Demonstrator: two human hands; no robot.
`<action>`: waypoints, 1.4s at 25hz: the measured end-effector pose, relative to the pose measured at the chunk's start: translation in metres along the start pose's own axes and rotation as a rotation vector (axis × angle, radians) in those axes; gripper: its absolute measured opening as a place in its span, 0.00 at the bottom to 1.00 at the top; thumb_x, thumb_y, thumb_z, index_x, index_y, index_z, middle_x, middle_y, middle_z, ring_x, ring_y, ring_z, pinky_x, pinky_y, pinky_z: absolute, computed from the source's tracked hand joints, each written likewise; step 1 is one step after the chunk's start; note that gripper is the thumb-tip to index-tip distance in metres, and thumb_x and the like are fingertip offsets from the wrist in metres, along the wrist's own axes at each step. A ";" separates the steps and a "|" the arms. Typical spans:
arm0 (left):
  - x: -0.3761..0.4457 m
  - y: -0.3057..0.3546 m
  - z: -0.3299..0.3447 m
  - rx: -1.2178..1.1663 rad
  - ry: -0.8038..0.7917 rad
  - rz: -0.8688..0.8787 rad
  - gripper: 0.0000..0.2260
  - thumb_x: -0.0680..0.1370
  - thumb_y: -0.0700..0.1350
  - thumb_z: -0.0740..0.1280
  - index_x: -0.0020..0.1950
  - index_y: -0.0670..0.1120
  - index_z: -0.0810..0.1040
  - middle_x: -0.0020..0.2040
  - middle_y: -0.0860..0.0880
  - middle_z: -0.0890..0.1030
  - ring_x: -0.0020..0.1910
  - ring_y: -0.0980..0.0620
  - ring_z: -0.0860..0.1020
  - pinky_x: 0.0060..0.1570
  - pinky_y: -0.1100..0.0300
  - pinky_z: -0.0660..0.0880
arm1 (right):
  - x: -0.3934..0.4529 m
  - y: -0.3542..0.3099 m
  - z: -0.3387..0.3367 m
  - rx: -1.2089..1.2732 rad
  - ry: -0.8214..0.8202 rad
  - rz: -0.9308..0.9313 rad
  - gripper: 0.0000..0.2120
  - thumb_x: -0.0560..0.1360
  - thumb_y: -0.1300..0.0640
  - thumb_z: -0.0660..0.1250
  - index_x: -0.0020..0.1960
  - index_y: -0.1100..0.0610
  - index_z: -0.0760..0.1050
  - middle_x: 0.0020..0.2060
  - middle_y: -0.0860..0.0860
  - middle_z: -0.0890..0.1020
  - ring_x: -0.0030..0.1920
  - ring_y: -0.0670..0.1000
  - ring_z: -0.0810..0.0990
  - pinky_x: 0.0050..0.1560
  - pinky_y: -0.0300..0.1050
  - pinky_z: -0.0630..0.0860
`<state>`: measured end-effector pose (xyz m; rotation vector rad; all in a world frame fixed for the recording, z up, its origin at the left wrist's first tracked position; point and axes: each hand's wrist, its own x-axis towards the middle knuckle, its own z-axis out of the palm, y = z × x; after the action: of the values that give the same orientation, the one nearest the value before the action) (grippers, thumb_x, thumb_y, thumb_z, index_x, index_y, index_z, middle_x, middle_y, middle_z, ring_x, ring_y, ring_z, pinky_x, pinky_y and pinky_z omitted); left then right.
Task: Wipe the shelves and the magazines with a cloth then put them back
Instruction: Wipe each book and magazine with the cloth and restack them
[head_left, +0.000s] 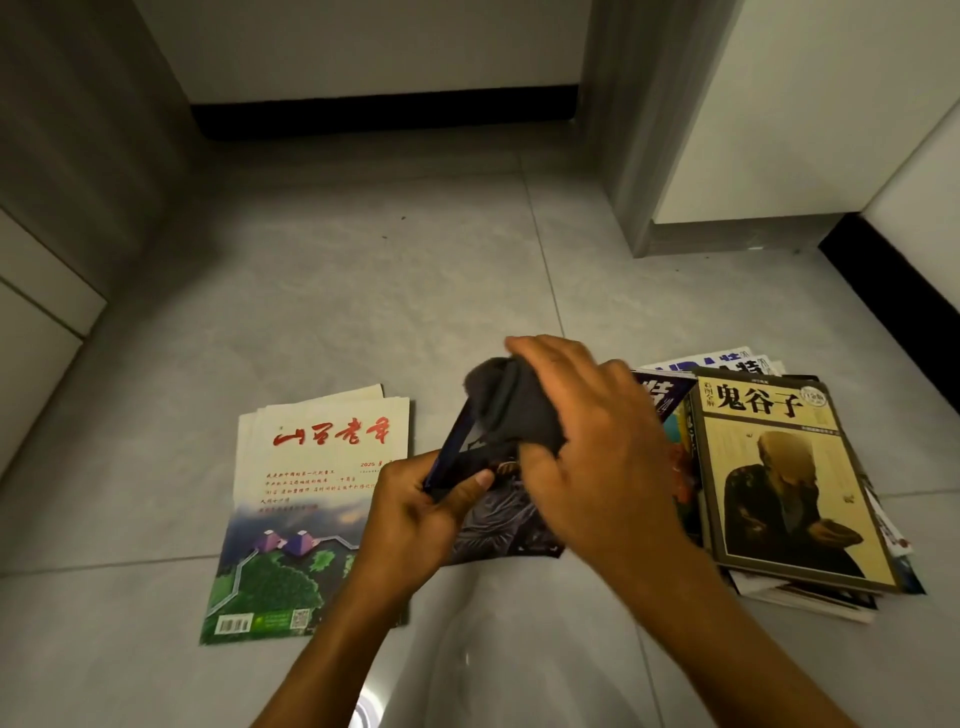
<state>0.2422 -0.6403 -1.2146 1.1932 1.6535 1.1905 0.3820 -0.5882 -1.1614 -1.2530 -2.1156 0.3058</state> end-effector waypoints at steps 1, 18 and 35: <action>0.000 0.000 -0.004 -0.021 0.001 0.005 0.08 0.75 0.42 0.70 0.41 0.56 0.78 0.38 0.62 0.83 0.40 0.61 0.82 0.38 0.69 0.77 | 0.001 0.021 -0.004 -0.023 -0.015 0.057 0.28 0.69 0.59 0.65 0.69 0.52 0.68 0.61 0.49 0.76 0.52 0.47 0.70 0.50 0.43 0.68; 0.019 0.001 -0.023 -0.057 0.270 -0.080 0.08 0.73 0.42 0.73 0.43 0.56 0.80 0.38 0.57 0.84 0.40 0.57 0.83 0.44 0.58 0.80 | 0.009 0.108 -0.013 0.088 0.105 0.520 0.21 0.77 0.63 0.65 0.69 0.56 0.69 0.61 0.57 0.75 0.60 0.57 0.73 0.61 0.49 0.70; 0.027 0.014 -0.008 -0.163 0.292 -0.474 0.07 0.77 0.48 0.68 0.45 0.46 0.80 0.34 0.48 0.84 0.33 0.50 0.83 0.32 0.58 0.79 | -0.033 0.019 -0.007 1.551 -0.059 1.367 0.15 0.73 0.60 0.67 0.58 0.63 0.77 0.47 0.61 0.85 0.40 0.59 0.85 0.30 0.47 0.80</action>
<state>0.2307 -0.6151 -1.2007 0.4990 1.8744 1.1968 0.4102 -0.6075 -1.1792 -1.2465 -0.1886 1.9755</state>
